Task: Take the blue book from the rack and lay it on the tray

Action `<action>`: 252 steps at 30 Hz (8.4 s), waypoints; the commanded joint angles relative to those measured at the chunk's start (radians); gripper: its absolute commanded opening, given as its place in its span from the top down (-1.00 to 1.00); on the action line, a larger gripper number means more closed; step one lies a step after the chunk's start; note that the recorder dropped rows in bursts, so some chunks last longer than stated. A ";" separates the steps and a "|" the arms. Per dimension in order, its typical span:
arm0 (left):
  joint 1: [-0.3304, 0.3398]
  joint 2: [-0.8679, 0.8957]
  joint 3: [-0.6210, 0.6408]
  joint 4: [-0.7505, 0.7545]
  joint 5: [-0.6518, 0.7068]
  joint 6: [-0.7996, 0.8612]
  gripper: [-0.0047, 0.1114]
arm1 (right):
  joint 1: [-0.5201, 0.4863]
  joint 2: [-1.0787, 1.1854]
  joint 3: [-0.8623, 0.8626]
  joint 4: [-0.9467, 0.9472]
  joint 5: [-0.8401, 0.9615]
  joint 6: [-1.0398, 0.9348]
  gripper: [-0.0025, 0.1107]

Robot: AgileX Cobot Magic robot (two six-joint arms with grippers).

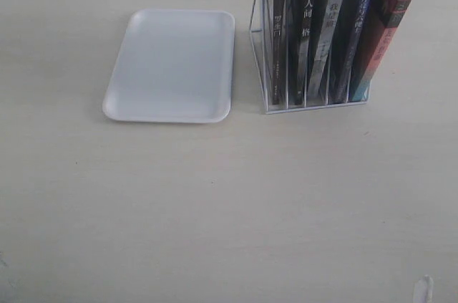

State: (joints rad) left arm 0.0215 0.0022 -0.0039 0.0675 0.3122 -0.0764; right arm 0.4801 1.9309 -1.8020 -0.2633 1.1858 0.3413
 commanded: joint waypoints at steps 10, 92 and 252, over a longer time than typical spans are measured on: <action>-0.008 -0.002 0.004 0.002 -0.006 0.002 0.81 | -0.006 -0.071 -0.159 -0.011 0.035 -0.047 0.96; -0.008 -0.002 0.004 0.002 -0.006 0.002 0.81 | 0.717 -0.257 -0.244 -0.016 0.035 -1.027 0.96; -0.008 -0.002 0.004 0.002 -0.006 0.002 0.81 | -0.030 -0.992 0.909 -0.003 -0.510 -0.191 0.96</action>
State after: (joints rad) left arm 0.0215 0.0022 -0.0039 0.0675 0.3122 -0.0764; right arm 0.4588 0.9937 -0.8944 -0.2684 0.6874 0.1564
